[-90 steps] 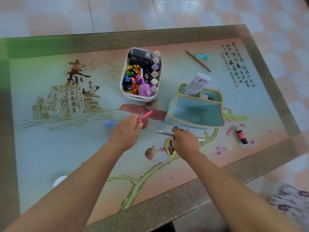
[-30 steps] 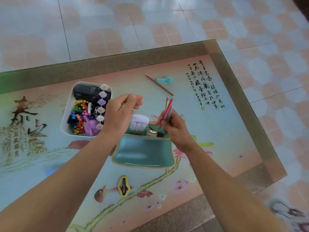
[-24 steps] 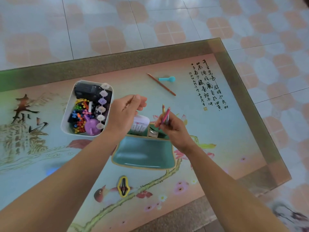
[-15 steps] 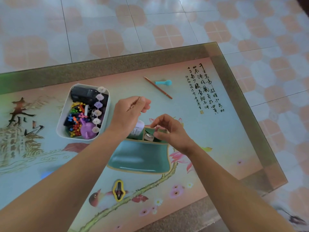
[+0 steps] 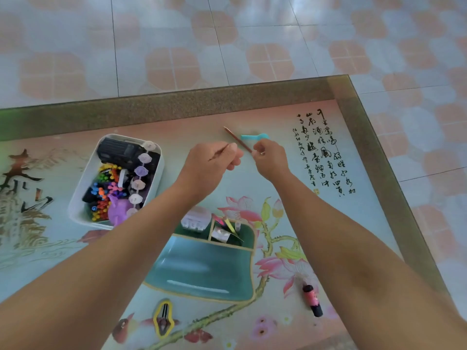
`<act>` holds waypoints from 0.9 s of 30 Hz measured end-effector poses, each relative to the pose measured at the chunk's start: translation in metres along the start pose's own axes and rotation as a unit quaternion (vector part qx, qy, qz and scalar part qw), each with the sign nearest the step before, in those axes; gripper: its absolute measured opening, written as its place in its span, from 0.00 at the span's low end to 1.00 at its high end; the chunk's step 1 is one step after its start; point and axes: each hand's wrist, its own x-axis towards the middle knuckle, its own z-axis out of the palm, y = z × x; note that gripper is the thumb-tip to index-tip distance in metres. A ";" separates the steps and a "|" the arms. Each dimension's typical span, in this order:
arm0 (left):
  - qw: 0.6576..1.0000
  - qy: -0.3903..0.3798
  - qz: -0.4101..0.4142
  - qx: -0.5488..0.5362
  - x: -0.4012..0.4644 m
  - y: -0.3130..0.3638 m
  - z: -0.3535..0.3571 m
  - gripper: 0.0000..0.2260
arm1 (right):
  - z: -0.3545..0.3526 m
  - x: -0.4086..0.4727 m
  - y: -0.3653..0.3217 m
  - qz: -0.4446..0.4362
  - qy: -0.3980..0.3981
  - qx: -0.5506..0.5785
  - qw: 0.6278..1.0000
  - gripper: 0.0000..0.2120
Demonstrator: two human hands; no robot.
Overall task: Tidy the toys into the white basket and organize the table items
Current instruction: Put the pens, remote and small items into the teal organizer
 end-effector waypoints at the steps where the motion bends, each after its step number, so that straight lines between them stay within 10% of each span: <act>1: 1.000 -0.002 0.000 0.001 0.003 0.000 0.002 0.13 | 0.006 0.006 0.001 0.006 -0.007 -0.033 0.999 0.11; 11: 1.000 -0.005 0.003 0.027 0.019 -0.014 -0.004 0.15 | 0.042 0.023 0.019 0.001 -0.051 -0.224 0.973 0.13; 27: 0.998 -0.010 0.036 0.041 -0.045 0.028 -0.020 0.13 | -0.060 -0.160 -0.032 -0.041 -0.039 0.222 0.973 0.04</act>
